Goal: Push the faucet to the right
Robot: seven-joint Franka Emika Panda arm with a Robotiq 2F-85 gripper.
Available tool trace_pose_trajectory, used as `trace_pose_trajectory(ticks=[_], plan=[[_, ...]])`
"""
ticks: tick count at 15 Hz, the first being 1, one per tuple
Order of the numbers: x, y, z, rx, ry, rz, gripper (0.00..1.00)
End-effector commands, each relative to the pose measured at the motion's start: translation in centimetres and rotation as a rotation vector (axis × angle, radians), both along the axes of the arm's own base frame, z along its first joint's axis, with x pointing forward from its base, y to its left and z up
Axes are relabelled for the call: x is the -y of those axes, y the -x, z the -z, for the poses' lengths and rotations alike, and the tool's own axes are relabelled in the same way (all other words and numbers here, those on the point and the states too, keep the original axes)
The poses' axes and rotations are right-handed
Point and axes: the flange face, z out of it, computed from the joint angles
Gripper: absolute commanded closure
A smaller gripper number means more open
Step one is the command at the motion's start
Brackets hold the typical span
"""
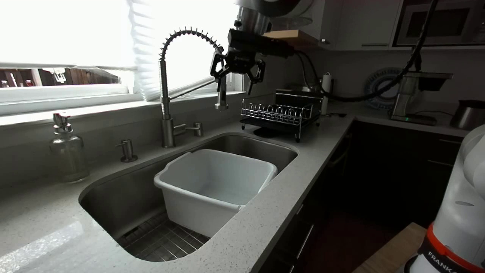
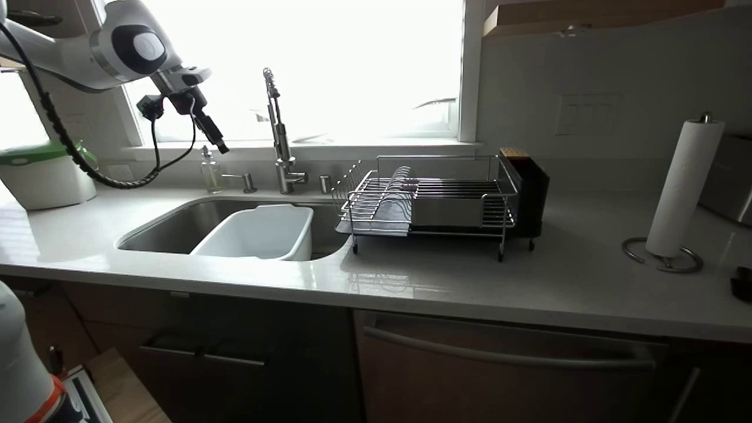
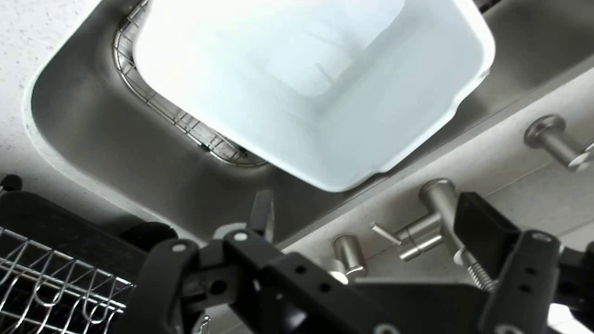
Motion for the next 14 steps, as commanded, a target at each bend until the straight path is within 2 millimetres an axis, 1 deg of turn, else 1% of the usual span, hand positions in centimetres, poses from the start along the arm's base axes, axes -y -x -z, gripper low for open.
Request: trace_pose_trajectory(ticks=[1,3,6,9,11,12,13,14], plan=[[-1.3,3.4,-2.1,-0.051,0.037,-0.143,0.00],[-1.4,4.5,-3.1,-0.031,0.093,-0.237,0.00],[-0.8,6.0,-4.2,-0.023,0.142,-0.374,0.00],[0.8,7.3,-5.5,-0.002,0.199,-0.504,0.00],[2.2,8.1,-6.3,0.007,0.210,-0.630,0.00],[2.7,8.3,-6.4,0.022,0.201,-0.668,0.00],[1.3,6.8,-6.6,0.019,0.218,-0.587,0.00],[1.9,7.1,-6.9,0.025,0.217,-0.618,0.00]])
